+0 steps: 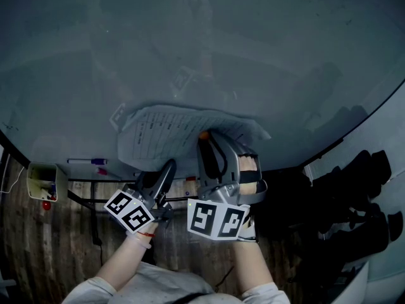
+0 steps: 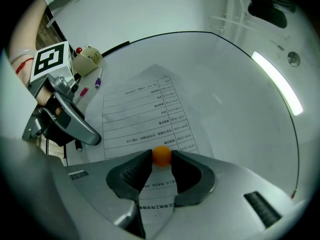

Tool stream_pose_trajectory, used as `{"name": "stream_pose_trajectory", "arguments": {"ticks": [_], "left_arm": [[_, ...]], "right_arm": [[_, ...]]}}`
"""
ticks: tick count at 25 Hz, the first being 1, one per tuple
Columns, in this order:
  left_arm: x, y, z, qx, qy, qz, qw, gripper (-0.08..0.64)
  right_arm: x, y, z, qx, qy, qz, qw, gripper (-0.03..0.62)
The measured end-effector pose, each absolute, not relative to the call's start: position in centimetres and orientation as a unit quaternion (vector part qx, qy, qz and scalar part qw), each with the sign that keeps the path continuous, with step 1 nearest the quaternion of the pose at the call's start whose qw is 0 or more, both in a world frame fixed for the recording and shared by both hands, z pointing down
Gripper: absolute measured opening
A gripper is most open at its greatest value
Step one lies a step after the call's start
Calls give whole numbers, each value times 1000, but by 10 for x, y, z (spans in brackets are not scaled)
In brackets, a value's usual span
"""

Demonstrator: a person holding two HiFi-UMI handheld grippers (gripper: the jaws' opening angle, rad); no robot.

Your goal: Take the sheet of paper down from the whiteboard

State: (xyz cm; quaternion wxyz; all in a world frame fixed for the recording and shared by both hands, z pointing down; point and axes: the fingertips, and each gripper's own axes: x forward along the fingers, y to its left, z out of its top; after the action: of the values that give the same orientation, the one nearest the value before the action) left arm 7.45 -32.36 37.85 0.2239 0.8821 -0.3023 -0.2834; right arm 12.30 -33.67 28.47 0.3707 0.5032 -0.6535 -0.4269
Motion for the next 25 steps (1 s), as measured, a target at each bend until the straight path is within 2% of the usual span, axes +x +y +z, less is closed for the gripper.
{"name": "stream_pose_trajectory", "arguments": {"ticks": [25], "left_arm": [[70,-309,404,878,-298,-272,258,15]], "right_arm": [[118,-335,281,510,-665,-408,362,133]]}}
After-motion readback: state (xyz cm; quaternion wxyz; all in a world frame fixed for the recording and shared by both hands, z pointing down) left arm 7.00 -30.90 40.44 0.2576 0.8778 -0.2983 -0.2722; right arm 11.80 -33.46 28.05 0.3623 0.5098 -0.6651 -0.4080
